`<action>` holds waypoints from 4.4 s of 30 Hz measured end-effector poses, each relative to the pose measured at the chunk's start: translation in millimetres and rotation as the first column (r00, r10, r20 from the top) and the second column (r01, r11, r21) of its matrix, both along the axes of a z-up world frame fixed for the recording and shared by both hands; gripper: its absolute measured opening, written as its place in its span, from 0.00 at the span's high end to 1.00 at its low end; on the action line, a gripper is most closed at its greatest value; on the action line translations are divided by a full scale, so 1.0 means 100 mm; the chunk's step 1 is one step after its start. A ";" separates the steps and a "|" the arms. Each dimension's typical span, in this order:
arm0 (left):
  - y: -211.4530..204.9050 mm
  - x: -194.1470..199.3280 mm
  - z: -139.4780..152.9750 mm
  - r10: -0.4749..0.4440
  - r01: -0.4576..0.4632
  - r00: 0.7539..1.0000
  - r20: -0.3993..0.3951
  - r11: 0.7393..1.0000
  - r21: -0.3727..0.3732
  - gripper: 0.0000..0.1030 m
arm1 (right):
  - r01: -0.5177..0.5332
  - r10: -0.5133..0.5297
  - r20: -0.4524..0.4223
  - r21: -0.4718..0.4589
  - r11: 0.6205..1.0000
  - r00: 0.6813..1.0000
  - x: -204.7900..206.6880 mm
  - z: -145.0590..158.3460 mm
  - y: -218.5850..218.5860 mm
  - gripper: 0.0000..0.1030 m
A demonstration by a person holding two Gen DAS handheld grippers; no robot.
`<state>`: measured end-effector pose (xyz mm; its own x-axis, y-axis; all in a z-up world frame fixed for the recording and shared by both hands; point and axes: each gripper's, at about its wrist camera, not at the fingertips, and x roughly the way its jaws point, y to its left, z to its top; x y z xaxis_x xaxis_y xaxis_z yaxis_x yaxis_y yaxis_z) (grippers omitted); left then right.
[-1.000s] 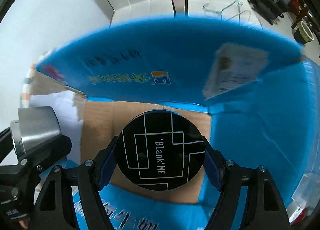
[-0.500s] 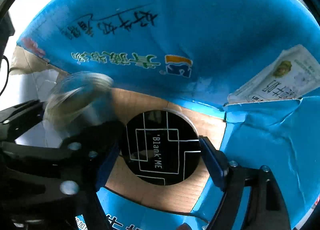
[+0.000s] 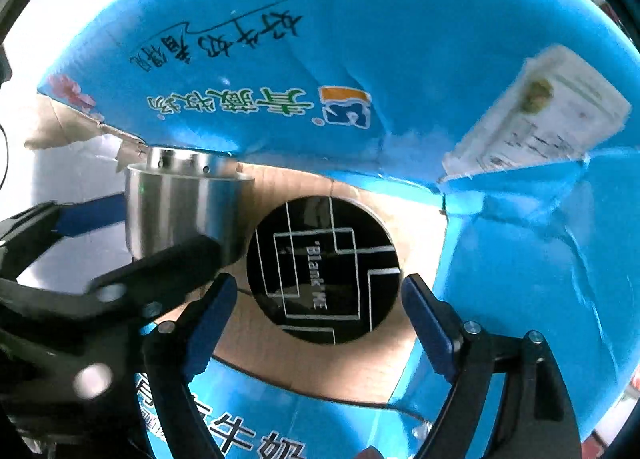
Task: Organize rigid objects
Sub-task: 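Carry both tins into the blue box and open both tools, then lift both tools out of the box toward the remaining items, then grasp the black charger with the left tool while the right tool grasps the clear cube box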
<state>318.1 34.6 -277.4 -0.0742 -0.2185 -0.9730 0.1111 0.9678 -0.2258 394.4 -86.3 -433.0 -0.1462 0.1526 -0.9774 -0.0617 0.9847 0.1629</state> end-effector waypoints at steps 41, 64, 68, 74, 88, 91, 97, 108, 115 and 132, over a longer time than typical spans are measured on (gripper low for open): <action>0.01 -1.73 2.28 0.065 -0.167 0.835 0.546 0.976 0.140 0.00 | 0.135 -0.083 0.518 -0.063 0.989 0.851 -1.97 3.27 -0.51 0.08; -2.96 -1.47 0.79 -0.342 0.317 0.881 0.328 0.940 0.128 0.00 | 0.635 -0.577 0.336 -0.092 0.767 0.745 -2.81 2.16 -3.78 0.08; -3.16 -1.39 0.49 -0.357 0.313 0.893 0.273 0.930 0.191 0.00 | 0.607 -0.560 0.292 -0.099 0.789 0.775 -2.62 1.74 -4.00 0.08; -3.28 -0.99 0.15 -0.328 0.271 0.916 0.232 0.931 0.244 0.00 | 0.557 -0.530 0.214 -0.093 0.825 0.820 -2.10 1.10 -4.06 0.08; -3.63 -0.65 -0.33 -0.401 0.346 0.907 0.129 0.884 0.315 0.12 | 0.524 -0.517 0.089 -0.083 0.848 0.851 -1.67 0.42 -4.12 0.26; -3.68 -0.70 -0.39 -0.407 0.359 0.905 0.121 0.886 0.295 0.12 | 0.532 -0.525 0.087 -0.081 0.843 0.846 -1.70 0.41 -4.20 0.27; -3.47 -0.65 -0.69 -0.299 0.285 0.952 0.067 0.944 0.168 0.13 | 0.521 -0.515 0.087 -0.079 0.850 0.853 -1.69 0.40 -4.32 0.27; -3.40 -0.69 -0.73 -0.336 0.319 0.941 0.044 0.923 0.215 0.42 | 0.502 -0.496 0.072 -0.134 0.855 0.865 -1.59 0.34 -4.21 0.32; -3.45 -0.54 -0.66 -0.332 0.320 0.942 0.036 0.928 0.189 0.43 | 0.458 -0.450 0.085 -0.201 0.866 0.889 -1.56 0.34 -4.15 0.34; -3.28 -0.93 0.13 -0.308 0.299 0.934 0.180 0.951 0.077 0.46 | 0.485 -0.432 0.255 -0.204 0.851 0.865 -1.77 1.34 -3.99 0.34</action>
